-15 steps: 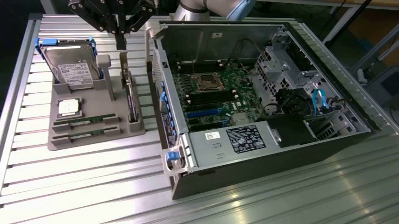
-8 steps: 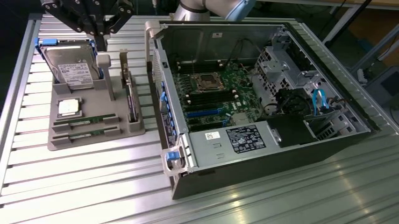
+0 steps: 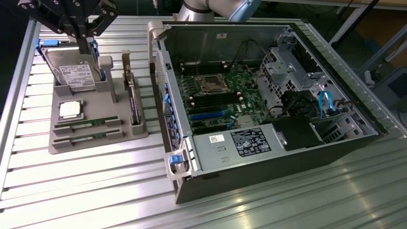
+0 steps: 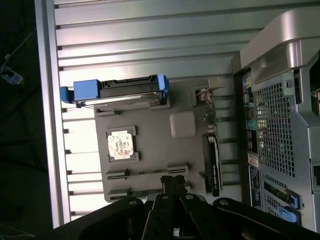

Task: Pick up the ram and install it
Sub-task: 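Reach for the ram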

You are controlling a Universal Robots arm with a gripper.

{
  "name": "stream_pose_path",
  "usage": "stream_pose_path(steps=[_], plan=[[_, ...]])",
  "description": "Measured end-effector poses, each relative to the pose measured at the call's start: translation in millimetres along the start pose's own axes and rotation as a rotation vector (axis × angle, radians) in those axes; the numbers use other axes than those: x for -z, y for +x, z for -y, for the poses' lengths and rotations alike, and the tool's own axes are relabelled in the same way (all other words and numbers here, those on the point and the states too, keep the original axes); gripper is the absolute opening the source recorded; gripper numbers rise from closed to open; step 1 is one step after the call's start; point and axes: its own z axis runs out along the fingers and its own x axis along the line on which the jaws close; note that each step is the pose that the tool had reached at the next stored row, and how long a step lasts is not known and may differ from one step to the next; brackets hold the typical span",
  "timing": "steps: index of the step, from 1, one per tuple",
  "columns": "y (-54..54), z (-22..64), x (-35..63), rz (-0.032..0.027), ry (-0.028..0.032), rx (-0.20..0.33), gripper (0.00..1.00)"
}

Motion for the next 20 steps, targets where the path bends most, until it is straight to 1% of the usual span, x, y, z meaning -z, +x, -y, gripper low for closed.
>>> stream_pose_path(steps=[1, 2, 5, 7, 8, 14, 20], plan=[[2.1, 0.2, -0.3, -0.0039, 0.0003, 0.0, 0.1], [3.7, 0.3, -0.4, -0.0065, 0.0005, 0.0, 0.1], [8.5, 0.6, -0.9, -0.0126, 0.001, -0.001, 0.1], [13.3, 1.1, -1.4, -0.0209, 0.0015, -0.001, 0.1], [13.5, 1.1, -1.4, -0.0216, 0.0016, -0.001, 0.1], [14.2, 1.1, -1.4, -0.0219, 0.0017, -0.001, 0.1], [16.7, 1.3, -1.4, -0.0229, 0.0027, 0.026, 0.1]])
